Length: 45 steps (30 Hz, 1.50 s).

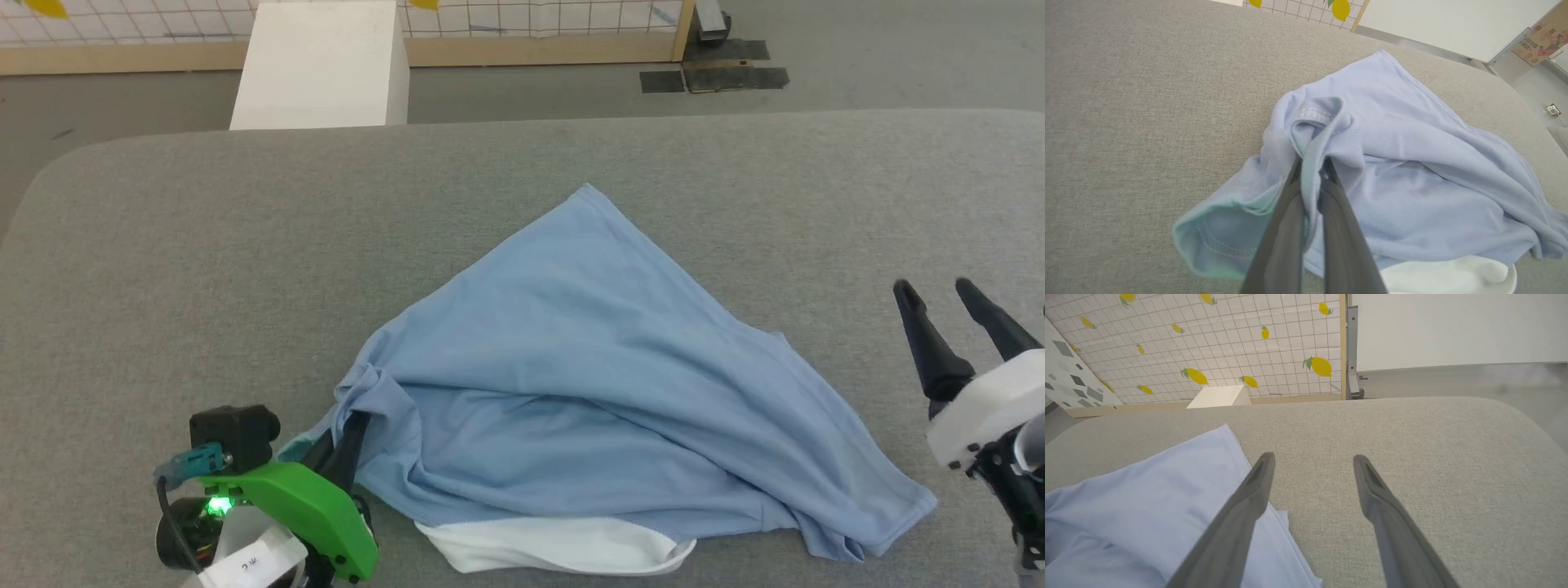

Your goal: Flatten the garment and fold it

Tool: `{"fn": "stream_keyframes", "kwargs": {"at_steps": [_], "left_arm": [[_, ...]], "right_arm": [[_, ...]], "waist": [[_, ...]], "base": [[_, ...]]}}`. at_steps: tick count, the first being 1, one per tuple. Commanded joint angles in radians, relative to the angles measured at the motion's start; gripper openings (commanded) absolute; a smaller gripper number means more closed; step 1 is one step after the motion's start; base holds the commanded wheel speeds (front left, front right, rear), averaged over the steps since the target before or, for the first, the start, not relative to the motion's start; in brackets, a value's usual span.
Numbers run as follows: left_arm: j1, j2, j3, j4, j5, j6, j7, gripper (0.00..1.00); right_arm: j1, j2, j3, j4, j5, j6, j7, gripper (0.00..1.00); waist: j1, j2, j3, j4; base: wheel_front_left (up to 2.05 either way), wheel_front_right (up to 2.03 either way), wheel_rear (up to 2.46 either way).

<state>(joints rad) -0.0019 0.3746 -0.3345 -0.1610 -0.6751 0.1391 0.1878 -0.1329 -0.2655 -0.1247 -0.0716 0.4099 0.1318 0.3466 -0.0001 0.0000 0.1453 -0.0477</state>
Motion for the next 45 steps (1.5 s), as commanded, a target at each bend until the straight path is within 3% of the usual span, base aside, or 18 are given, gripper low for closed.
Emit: {"fn": "stream_keyframes", "kwargs": {"at_steps": [1, 7, 16, 22, 32, 44, 45], "left_arm": [[0.009, 0.005, 0.003, -0.004, -0.007, 0.006, -0.008, 0.00], [-0.005, 0.007, 0.000, -0.012, -0.001, 0.004, -0.013, 0.00], [-0.091, -0.020, -0.036, -0.007, 0.020, -0.022, -0.026, 0.00], [-0.149, -0.045, -0.063, 0.000, 0.036, -0.040, -0.042, 0.00], [-0.215, -0.084, -0.096, 0.025, 0.047, -0.066, -0.072, 0.00], [-0.248, -0.120, -0.121, 0.083, 0.039, -0.090, -0.104, 0.00], [-0.249, -0.122, -0.122, 0.087, 0.037, -0.092, -0.106, 0.00]], "right_arm": [[-0.024, 0.004, 0.014, 0.011, -0.007, -0.001, -0.045, 1.00], [-0.126, 0.012, 0.059, 0.090, -0.018, -0.001, -0.131, 1.00], [-0.431, -0.032, 0.226, 0.268, -0.071, -0.001, -0.057, 1.00], [-0.639, -0.075, 0.377, 0.398, -0.110, -0.001, 0.097, 1.00], [-0.884, -0.138, 0.612, 0.537, -0.116, -0.001, 0.534, 1.00], [-0.926, -0.206, 0.804, 0.527, -0.018, -0.001, 0.757, 1.00], [-0.923, -0.214, 0.809, 0.526, -0.003, -0.001, 0.778, 0.89]], "waist": [[0.0001, 0.0000, 0.007, 0.009], [0.0001, 0.0000, 0.054, 0.045], [0.0001, 0.0000, 0.185, 0.153], [0.0001, 0.0000, 0.267, 0.228], [0.0001, 0.0000, 0.379, 0.311], [0.0001, 0.0000, 0.434, 0.346], [0.0001, 0.0000, 0.432, 0.346]], "base": [[0.00, 0.00, 0.00], [0.00, 0.00, 0.00], [0.00, 0.00, 0.00], [0.00, 0.00, 0.00], [0.00, 0.00, 0.00], [0.00, 0.00, 0.00], [0.00, 0.00, 0.00]]}}
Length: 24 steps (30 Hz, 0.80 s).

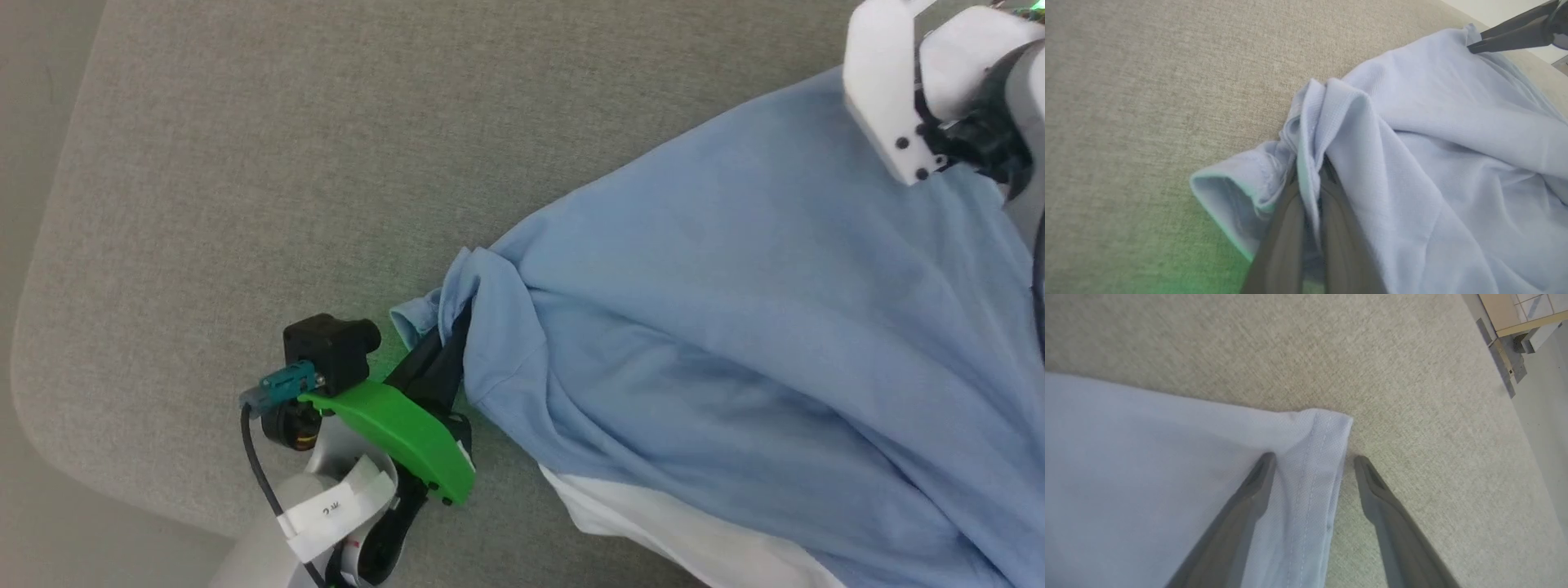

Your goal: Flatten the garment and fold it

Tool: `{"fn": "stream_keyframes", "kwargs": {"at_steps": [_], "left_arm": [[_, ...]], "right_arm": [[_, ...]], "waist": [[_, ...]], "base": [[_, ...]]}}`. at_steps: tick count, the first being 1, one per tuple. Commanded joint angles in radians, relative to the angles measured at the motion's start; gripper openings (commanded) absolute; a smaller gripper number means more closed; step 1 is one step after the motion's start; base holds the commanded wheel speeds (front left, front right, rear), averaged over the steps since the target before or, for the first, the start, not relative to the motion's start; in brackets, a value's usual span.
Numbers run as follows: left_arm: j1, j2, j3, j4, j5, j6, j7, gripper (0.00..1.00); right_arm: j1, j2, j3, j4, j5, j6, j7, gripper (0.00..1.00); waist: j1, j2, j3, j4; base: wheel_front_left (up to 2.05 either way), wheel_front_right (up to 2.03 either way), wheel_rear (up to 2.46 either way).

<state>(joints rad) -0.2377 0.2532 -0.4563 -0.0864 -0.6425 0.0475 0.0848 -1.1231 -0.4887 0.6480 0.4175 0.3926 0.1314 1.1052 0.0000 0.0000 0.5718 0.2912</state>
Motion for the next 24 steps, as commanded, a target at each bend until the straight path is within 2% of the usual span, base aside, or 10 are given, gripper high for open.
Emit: {"fn": "stream_keyframes", "kwargs": {"at_steps": [1, 2, 3, 8, 16, 24], "left_arm": [[-0.013, -0.001, -0.001, 0.017, 0.004, -0.001, -0.004, 0.00], [-0.013, -0.001, -0.001, 0.020, 0.003, -0.001, -0.004, 0.00], [-0.012, 0.000, -0.002, 0.025, 0.002, -0.001, -0.005, 0.00], [-0.005, 0.014, 0.005, 0.034, 0.001, 0.004, -0.001, 0.00], [0.028, 0.050, 0.028, 0.040, -0.011, 0.021, 0.012, 0.00], [0.089, 0.085, 0.053, 0.029, -0.031, 0.047, 0.028, 0.00]], "right_arm": [[0.069, 0.004, 0.041, 0.033, 0.025, -0.001, 0.031, 0.35], [0.071, -0.001, 0.042, 0.029, 0.033, -0.001, 0.036, 0.13], [0.073, -0.007, 0.043, 0.024, 0.043, -0.001, 0.037, 0.00], [0.072, -0.022, 0.001, 0.006, 0.045, -0.001, -0.027, 0.00], [0.133, 0.021, -0.162, -0.037, 0.060, -0.001, -0.239, 0.00], [0.401, 0.015, -0.363, -0.168, 0.138, -0.001, -0.364, 0.00]], "waist": [[0.0000, 0.0000, 0.002, 0.006], [0.0000, 0.0000, -0.002, 0.005], [0.0000, 0.0000, -0.009, 0.003], [0.0000, 0.0000, -0.056, -0.019], [0.0000, 0.0000, -0.183, -0.106], [0.0000, 0.0000, -0.324, -0.206]], "base": [[0.00, 0.00, 0.00], [0.00, 0.00, 0.00], [0.00, 0.00, 0.00], [0.00, 0.00, 0.00], [0.00, 0.00, 0.00], [0.00, 0.00, 0.00]]}}
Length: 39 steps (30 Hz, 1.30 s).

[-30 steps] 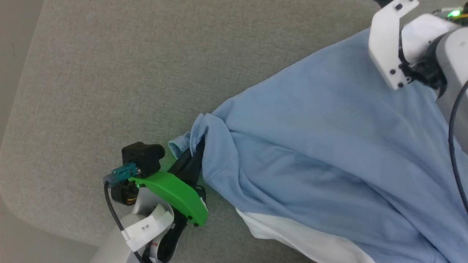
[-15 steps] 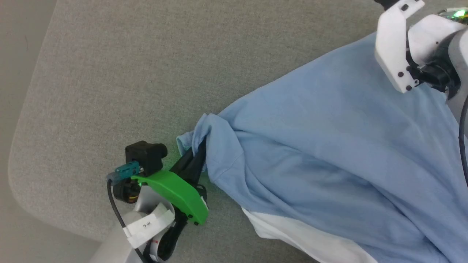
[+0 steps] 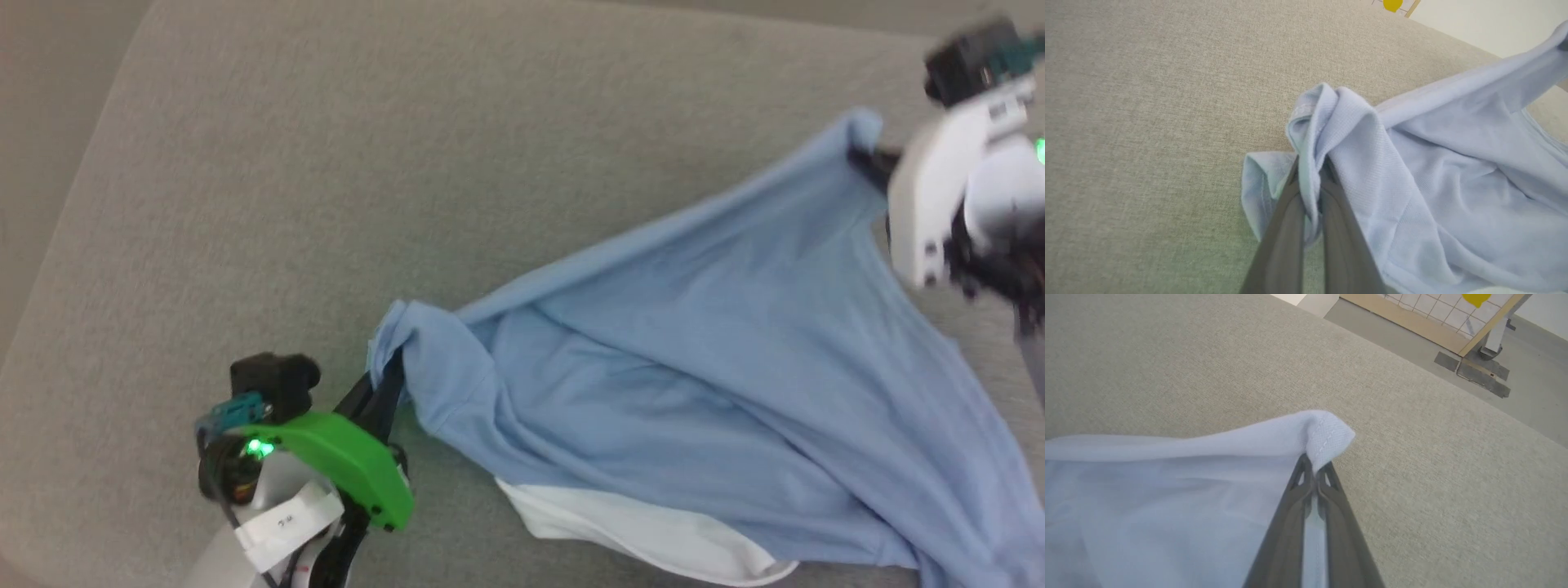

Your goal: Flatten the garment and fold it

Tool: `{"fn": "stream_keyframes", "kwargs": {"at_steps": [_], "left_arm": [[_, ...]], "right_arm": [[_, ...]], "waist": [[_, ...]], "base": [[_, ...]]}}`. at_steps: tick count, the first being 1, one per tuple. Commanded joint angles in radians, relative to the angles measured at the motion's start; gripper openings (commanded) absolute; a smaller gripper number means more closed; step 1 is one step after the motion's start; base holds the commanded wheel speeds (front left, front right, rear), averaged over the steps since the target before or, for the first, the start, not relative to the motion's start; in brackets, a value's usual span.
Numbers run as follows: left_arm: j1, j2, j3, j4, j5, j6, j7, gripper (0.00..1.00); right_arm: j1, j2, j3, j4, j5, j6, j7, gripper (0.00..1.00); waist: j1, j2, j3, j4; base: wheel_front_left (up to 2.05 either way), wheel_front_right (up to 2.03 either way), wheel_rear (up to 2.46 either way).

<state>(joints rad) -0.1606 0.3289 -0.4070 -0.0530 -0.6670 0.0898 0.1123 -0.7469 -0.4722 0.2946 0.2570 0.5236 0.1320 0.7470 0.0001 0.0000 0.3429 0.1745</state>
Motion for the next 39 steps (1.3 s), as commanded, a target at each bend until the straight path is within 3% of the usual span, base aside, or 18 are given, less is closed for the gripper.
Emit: {"fn": "stream_keyframes", "kwargs": {"at_steps": [1, 12, 19, 27, 34, 39], "left_arm": [[0.021, 0.014, 0.008, -0.006, -0.009, 0.008, 0.001, 0.00], [0.127, 0.037, 0.029, -0.050, -0.039, 0.049, 0.012, 0.00], [0.168, 0.035, 0.042, -0.061, -0.062, 0.057, 0.001, 0.00], [0.094, 0.069, 0.064, -0.084, -0.078, 0.013, 0.013, 0.00], [-0.161, 0.160, 0.087, -0.115, -0.045, -0.050, 0.101, 0.00], [-0.348, 0.187, 0.095, -0.125, -0.027, -0.084, 0.148, 0.00]], "right_arm": [[0.066, 0.002, -0.032, -0.025, 0.015, -0.001, -0.013, 0.00], [0.571, 0.121, -0.287, -0.256, 0.080, -0.001, 0.021, 0.00], [0.745, 0.206, -0.368, -0.349, 0.103, -0.001, 0.095, 0.00], [0.668, 0.215, -0.401, -0.428, 0.125, -0.001, 0.123, 0.00], [0.476, 0.137, -0.443, -0.456, 0.165, -0.001, 0.168, 0.00], [0.376, 0.104, -0.477, -0.475, 0.171, -0.001, 0.214, 0.00]], "waist": [[-0.0001, 0.0000, -0.111, -0.101], [-0.0001, 0.0000, -0.206, -0.182], [-0.0001, 0.0000, -0.238, -0.196], [-0.0001, 0.0000, -0.264, -0.197], [-0.0001, 0.0000, -0.283, -0.184], [-0.0001, 0.0000, -0.290, -0.175]], "base": [[0.00, 0.00, 0.00], [0.00, 0.00, 0.00], [0.00, 0.00, 0.00], [0.00, 0.00, 0.00], [0.00, 0.00, 0.00], [0.00, 0.00, 0.00]]}}
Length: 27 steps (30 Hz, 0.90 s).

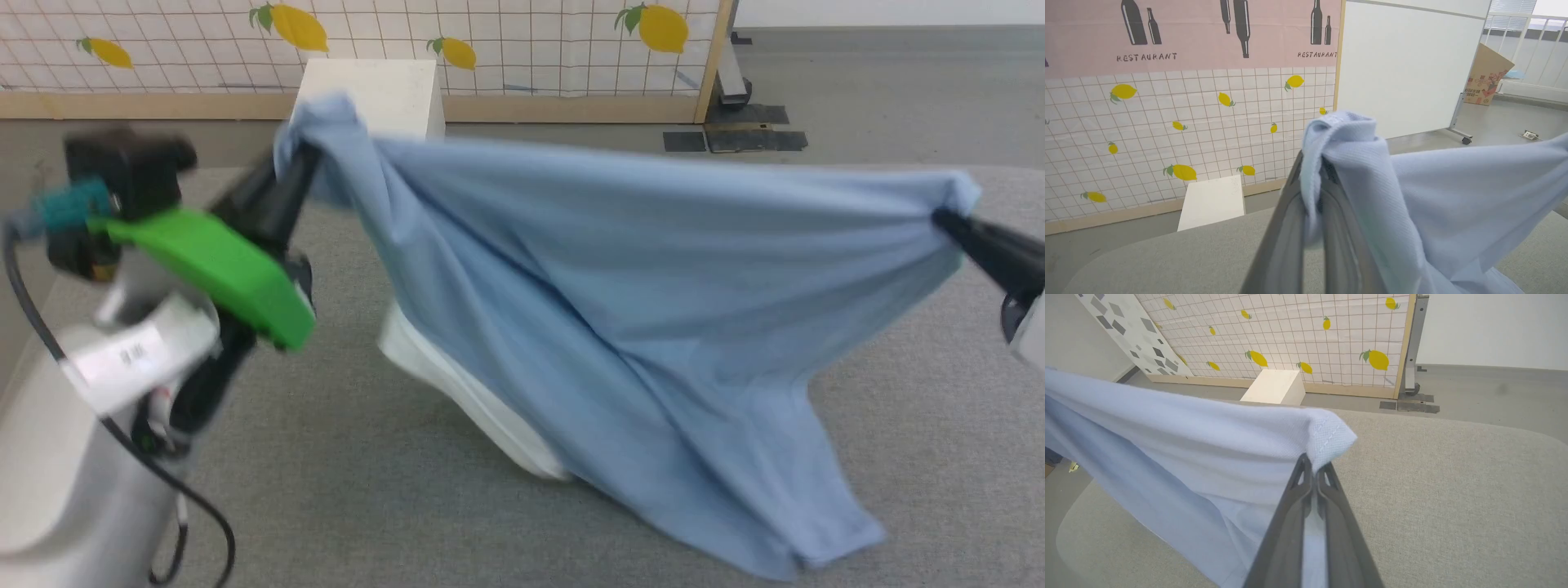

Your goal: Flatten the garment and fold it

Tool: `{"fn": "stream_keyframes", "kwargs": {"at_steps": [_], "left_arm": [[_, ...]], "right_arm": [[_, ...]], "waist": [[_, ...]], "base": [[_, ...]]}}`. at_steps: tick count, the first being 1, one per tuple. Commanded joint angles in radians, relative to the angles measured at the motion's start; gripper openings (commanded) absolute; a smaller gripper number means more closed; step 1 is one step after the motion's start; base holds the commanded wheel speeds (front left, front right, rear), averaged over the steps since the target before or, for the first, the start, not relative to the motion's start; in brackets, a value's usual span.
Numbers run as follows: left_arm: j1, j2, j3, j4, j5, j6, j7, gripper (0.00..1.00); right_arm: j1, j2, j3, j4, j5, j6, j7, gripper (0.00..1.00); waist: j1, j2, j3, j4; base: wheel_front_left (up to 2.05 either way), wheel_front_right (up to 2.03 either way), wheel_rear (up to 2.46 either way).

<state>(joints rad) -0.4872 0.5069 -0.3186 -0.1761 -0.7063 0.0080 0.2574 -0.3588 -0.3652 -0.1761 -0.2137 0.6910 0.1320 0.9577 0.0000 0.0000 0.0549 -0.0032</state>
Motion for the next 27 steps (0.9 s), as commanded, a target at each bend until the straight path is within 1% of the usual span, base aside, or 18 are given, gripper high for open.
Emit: {"fn": "stream_keyframes", "kwargs": {"at_steps": [1, 7, 9, 13, 17, 20, 23, 27], "left_arm": [[-0.049, 0.012, 0.006, -0.001, 0.016, -0.006, 0.012, 0.00], [-0.188, 0.019, -0.009, 0.040, 0.023, -0.032, 0.066, 0.00], [-0.231, 0.023, -0.017, 0.068, 0.027, -0.042, 0.086, 0.00], [-0.342, 0.035, -0.034, 0.142, 0.045, -0.063, 0.132, 0.00], [-0.499, 0.043, -0.041, 0.230, 0.082, -0.074, 0.165, 0.00], [-0.640, 0.047, -0.050, 0.296, 0.134, -0.077, 0.178, 0.00], [-0.782, 0.048, -0.064, 0.366, 0.203, -0.076, 0.166, 0.00], [-0.955, 0.042, -0.078, 0.445, 0.304, -0.055, 0.108, 0.00]], "right_arm": [[-0.024, -0.005, -0.010, -0.006, 0.005, -0.001, 0.012, 0.00], [-0.091, -0.010, -0.015, -0.007, 0.001, -0.001, 0.054, 0.00], [-0.118, -0.008, -0.014, 0.000, -0.004, -0.001, 0.063, 0.00], [-0.211, 0.015, -0.025, 0.039, -0.021, -0.001, 0.075, 0.00], [-0.369, 0.048, -0.036, 0.101, -0.066, -0.001, 0.079, 0.00], [-0.526, 0.087, -0.047, 0.161, -0.122, -0.001, 0.069, 0.00], [-0.691, 0.123, -0.052, 0.227, -0.195, -0.001, 0.035, 0.00], [-0.895, 0.165, -0.066, 0.308, -0.295, -0.001, -0.044, 0.00]], "waist": [[0.0000, 0.0000, -0.001, 0.004], [0.0000, 0.0000, 0.021, 0.008], [0.0000, 0.0000, 0.039, 0.009], [0.0000, 0.0000, 0.099, 0.008], [0.0000, 0.0000, 0.194, 0.002], [0.0000, 0.0000, 0.281, -0.009], [0.0000, 0.0000, 0.358, -0.020], [0.0000, 0.0000, 0.439, -0.031]], "base": [[0.00, 0.00, 0.00], [0.00, 0.00, 0.00], [0.00, 0.00, 0.00], [0.00, 0.00, 0.00], [0.00, 0.00, 0.00], [0.00, 0.00, 0.00], [0.00, 0.00, 0.00], [0.00, 0.00, 0.00]]}}
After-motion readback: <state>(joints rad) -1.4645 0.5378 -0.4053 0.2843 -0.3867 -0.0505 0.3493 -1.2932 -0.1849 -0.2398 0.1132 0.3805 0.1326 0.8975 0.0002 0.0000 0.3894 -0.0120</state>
